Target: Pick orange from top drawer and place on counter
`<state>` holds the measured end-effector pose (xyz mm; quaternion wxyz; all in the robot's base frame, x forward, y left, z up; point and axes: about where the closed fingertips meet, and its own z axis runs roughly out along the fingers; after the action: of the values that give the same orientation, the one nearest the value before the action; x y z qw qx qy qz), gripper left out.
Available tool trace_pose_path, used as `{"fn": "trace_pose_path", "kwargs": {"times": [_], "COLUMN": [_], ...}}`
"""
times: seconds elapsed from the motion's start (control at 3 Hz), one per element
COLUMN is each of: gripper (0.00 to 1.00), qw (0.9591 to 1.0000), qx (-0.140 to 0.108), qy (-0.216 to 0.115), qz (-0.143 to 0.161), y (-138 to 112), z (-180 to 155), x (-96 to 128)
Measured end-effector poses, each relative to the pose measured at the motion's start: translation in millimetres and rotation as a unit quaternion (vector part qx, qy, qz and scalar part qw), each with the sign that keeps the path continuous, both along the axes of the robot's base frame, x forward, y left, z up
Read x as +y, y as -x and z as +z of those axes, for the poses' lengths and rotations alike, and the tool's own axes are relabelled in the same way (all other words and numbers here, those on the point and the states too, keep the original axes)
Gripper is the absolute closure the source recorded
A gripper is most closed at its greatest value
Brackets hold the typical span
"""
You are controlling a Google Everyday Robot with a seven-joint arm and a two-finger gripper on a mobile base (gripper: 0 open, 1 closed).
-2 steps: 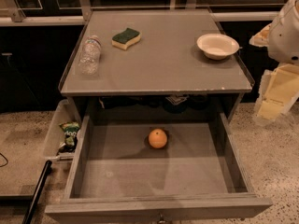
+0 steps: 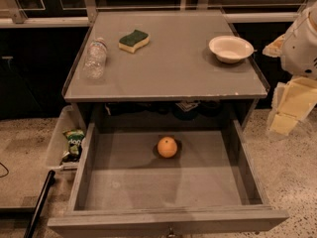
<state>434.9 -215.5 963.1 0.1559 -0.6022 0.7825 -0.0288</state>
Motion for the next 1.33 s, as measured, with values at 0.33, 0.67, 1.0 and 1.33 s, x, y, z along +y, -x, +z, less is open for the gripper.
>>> {"fn": "trace_pose_path", "kwargs": {"times": [0.33,0.67,1.0,1.33], "gripper": [0.00,0.00,0.00,0.00], "qw": [0.9997,0.9981,0.9958,0.9925], "qx": [0.020,0.052,0.067,0.091], "qy": [-0.006,-0.020,-0.041,-0.061], "qz": [0.010,0.027,0.048,0.055], "y": [6.2,14.1,18.7,21.1], "z": [-47.9,-109.6,-155.1,-199.8], "x": [4.7,14.1,28.2,35.9]}}
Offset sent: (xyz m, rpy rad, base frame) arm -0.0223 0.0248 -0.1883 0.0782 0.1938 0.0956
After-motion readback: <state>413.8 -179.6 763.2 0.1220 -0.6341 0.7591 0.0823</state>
